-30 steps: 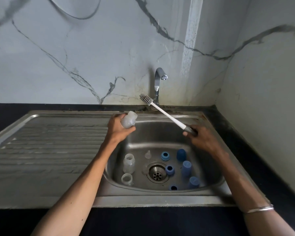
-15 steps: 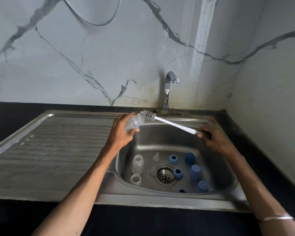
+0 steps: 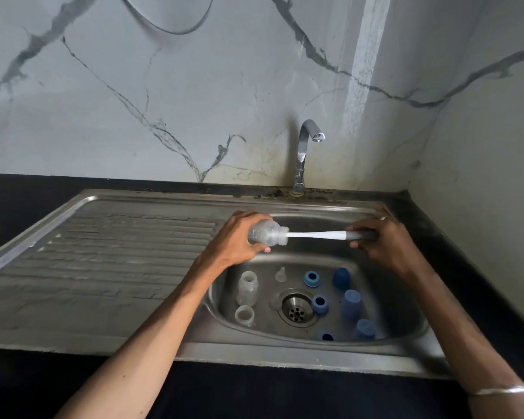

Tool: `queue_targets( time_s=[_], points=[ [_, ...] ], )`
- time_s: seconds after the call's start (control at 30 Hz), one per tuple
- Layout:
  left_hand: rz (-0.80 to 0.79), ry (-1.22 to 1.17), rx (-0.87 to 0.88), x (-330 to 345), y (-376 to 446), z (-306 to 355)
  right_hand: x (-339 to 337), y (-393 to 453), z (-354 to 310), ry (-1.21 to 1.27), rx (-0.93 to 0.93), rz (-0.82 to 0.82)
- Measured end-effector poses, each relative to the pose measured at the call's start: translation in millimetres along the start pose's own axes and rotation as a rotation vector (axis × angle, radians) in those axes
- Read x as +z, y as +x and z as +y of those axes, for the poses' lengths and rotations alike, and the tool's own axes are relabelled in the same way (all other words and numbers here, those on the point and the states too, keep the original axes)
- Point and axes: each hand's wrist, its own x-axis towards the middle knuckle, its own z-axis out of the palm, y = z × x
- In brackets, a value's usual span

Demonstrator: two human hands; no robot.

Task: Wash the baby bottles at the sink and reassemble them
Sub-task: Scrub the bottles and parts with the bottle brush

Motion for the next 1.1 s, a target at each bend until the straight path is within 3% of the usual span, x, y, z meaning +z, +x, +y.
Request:
queue_targets(
  time_s=[0.2,0.53,0.7,0.8,0.9,1.0,1.1],
  points=[
    [0.000,-0.164,-0.024,0,-1,-4,-3,-2,1,-0.054,-0.052,0.118],
    [0.108,-0.284,-0.072,-2,3,0,-1,-2,13,0.056,0.045,-0.085],
    [-0.068,-0.362,-0.135,-9,-1,0,6,1,2,0.112,0.058,0.050],
    [-0.158,-0.363,-0.111,-11,1,4,1,4,5,0.080,-0.107,0.171],
    [-0.209,-0.262,-0.078,-10,2,-2,-5,8,10,-0.121,-0.306,0.260],
    [-0.178,-0.255,-0.090,-7,-1,-7,-4,9,12,-0.198,-0.263,0.190],
    [-0.068,-0.373,-0.095,-7,0,0,2,4,16,-0.030,-0.118,0.066]
  ],
)
